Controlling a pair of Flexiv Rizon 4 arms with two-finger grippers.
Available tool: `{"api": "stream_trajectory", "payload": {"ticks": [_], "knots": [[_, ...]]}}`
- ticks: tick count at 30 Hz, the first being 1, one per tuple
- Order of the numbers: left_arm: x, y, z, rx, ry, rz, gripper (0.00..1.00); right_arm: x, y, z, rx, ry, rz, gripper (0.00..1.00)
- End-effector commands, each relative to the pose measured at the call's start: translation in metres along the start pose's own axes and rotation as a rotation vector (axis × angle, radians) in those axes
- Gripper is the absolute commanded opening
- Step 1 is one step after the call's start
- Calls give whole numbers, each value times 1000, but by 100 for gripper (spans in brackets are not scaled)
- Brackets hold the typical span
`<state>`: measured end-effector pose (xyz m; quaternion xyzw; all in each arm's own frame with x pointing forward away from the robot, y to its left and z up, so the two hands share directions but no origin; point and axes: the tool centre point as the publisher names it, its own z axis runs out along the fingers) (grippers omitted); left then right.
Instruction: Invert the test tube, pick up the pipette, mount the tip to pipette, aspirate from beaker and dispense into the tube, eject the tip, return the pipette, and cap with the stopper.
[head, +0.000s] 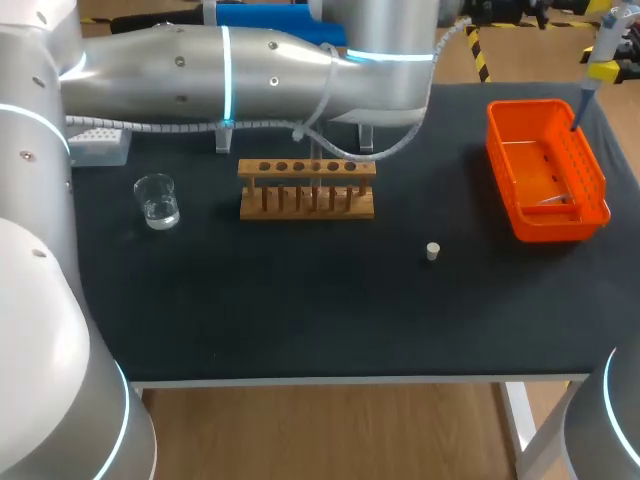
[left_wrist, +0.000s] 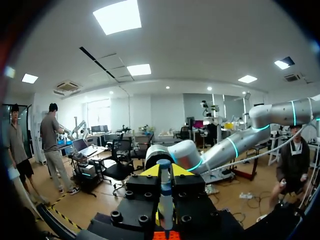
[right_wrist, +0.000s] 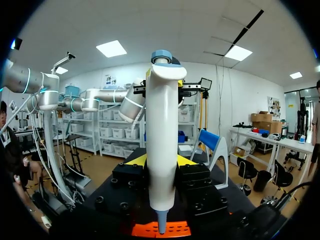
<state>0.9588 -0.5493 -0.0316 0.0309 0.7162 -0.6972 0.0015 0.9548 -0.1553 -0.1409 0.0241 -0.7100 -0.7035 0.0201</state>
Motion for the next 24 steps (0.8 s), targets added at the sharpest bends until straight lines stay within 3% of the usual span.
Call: {"api": "stream_trajectory", "payload": {"ticks": [1, 17, 24], "knots": [[9, -8, -41, 5, 11, -13, 100, 1, 1, 1, 5, -3, 0, 0], [24, -24, -124, 15, 3, 27, 100, 1, 1, 1, 5, -3, 0, 0], [36, -14, -166, 26, -8, 30, 100, 1, 1, 1, 5, -3, 0, 0]]}}
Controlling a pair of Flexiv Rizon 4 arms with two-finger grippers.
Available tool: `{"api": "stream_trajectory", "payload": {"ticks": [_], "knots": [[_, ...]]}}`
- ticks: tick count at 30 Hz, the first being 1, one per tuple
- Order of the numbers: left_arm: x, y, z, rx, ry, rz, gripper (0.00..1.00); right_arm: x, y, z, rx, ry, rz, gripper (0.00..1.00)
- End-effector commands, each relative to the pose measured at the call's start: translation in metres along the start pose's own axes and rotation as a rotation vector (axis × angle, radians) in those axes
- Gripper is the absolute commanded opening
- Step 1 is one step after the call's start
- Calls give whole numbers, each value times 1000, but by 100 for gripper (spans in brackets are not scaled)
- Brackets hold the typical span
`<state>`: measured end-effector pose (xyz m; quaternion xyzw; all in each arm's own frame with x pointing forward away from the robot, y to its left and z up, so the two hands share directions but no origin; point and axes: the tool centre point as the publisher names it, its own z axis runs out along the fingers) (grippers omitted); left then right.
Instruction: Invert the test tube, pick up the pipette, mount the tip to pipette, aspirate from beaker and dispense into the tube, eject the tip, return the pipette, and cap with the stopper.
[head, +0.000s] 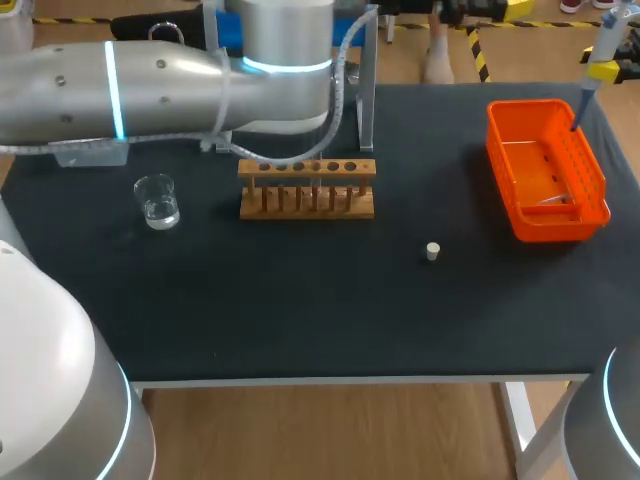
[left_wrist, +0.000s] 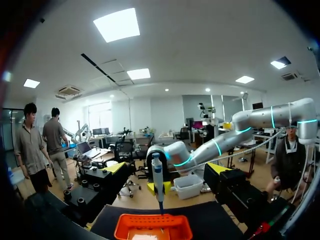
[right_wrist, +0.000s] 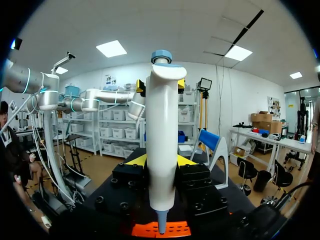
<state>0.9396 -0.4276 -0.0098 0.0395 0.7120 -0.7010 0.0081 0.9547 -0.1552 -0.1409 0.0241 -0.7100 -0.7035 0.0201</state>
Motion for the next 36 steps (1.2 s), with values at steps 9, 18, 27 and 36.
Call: {"api": "stream_trajectory", "payload": {"ticks": [9, 18, 27, 36], "knots": [[33, 33, -98, 41, -47, 1, 100, 1, 1, 1, 5, -3, 0, 0], [52, 56, -133, 46, -55, 11, 100, 1, 1, 1, 5, -3, 0, 0], [61, 82, -162, 9, -81, -53, 100, 1, 1, 1, 5, -3, 0, 0], [68, 97, -183, 18, -116, -67, 100, 1, 1, 1, 5, -3, 0, 0]]}}
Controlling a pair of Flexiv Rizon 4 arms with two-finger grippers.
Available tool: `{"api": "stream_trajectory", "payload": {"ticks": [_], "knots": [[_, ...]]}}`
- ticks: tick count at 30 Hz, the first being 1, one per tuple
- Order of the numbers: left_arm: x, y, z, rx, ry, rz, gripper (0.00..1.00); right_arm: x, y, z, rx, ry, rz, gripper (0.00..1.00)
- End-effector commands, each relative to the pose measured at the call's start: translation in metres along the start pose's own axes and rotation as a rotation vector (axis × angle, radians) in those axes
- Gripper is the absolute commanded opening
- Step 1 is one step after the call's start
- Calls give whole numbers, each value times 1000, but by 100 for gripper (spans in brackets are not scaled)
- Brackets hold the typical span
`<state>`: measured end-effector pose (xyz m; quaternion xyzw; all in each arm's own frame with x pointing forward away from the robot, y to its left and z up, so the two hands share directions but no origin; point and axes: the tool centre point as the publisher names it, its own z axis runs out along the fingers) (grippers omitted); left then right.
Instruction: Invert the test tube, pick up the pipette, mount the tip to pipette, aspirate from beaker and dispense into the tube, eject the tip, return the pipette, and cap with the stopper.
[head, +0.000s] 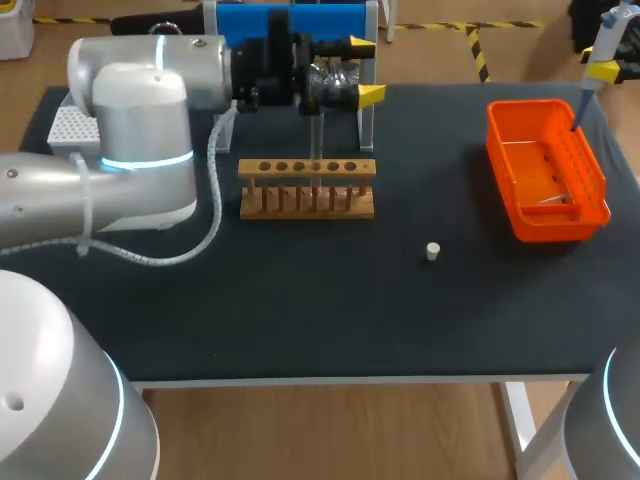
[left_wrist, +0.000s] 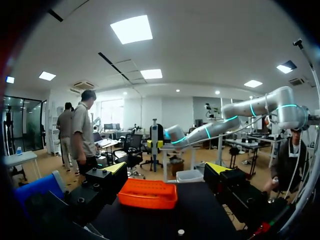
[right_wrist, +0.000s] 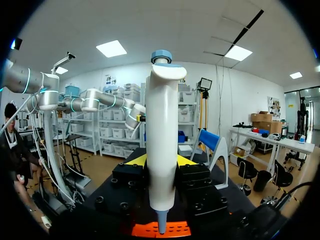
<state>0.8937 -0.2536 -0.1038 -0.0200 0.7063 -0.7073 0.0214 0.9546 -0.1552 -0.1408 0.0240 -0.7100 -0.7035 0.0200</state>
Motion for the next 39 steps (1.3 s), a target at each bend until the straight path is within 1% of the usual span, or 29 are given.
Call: {"api": "stream_trajectory", "payload": {"ticks": [1, 6, 10, 12, 19, 24, 33, 39], "knots": [[8, 5, -15, 3, -12, -2, 100, 1, 1, 1, 5, -3, 0, 0], [11, 7, -23, -13, -26, -13, 100, 1, 1, 1, 5, -3, 0, 0], [13, 6, -28, -49, -86, -16, 100, 1, 1, 1, 5, -3, 0, 0], [15, 5, -30, -53, -116, -17, 100, 1, 1, 1, 5, -3, 0, 0], [17, 8, -30, -41, -145, -25, 100, 1, 1, 1, 5, -3, 0, 0], [17, 9, -30, -38, -153, -22, 100, 1, 1, 1, 5, -3, 0, 0], [15, 9, -32, -35, -139, -10, 100, 1, 1, 1, 5, -3, 0, 0], [16, 9, -38, -39, -136, -10, 100, 1, 1, 1, 5, -3, 0, 0]]}}
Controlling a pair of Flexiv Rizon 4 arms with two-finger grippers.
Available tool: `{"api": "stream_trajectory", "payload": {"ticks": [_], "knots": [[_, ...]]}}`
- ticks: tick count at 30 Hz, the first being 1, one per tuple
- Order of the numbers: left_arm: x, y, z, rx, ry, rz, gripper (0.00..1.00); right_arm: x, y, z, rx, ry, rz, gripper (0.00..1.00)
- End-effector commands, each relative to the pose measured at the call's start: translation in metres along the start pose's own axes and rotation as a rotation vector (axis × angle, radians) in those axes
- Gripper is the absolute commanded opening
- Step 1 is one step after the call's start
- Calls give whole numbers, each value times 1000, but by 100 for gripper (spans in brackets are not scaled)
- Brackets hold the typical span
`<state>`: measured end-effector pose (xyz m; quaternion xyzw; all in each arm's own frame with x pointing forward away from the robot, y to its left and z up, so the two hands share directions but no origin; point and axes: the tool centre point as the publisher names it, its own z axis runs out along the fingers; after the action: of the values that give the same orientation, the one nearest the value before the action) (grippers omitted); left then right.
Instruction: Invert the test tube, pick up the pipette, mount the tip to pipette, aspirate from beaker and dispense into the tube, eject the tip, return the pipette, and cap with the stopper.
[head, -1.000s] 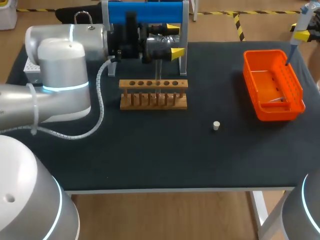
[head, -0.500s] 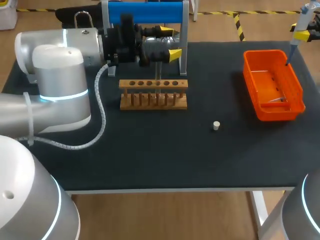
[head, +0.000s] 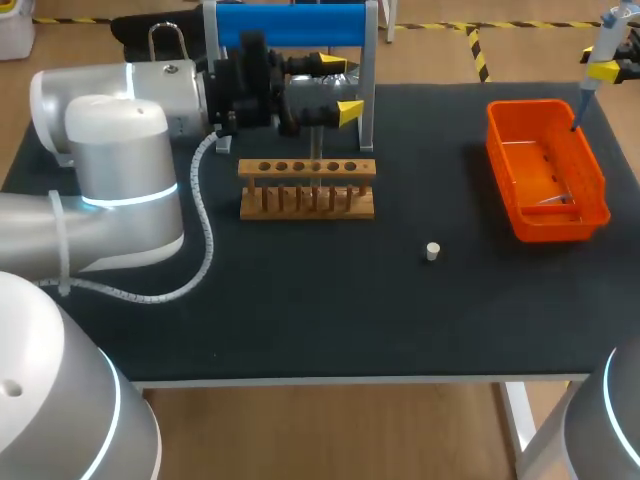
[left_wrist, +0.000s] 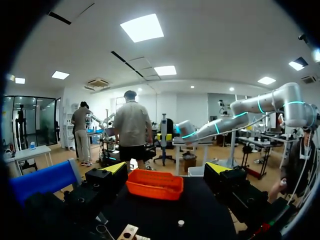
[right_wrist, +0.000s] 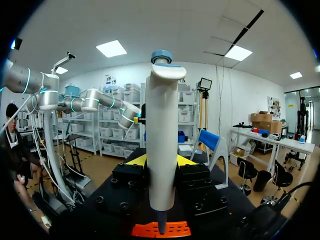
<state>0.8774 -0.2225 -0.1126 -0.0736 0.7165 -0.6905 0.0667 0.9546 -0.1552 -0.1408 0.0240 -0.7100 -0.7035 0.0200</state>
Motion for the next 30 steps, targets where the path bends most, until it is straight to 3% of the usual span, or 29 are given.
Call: {"api": "stream_trajectory", "payload": {"ticks": [1, 30], "knots": [[1, 0, -7, 0, 5, 0, 100, 1, 1, 1, 4, -3, 0, 0], [2, -1, -14, 6, 16, 6, 100, 1, 1, 1, 4, -3, 0, 0]]}}
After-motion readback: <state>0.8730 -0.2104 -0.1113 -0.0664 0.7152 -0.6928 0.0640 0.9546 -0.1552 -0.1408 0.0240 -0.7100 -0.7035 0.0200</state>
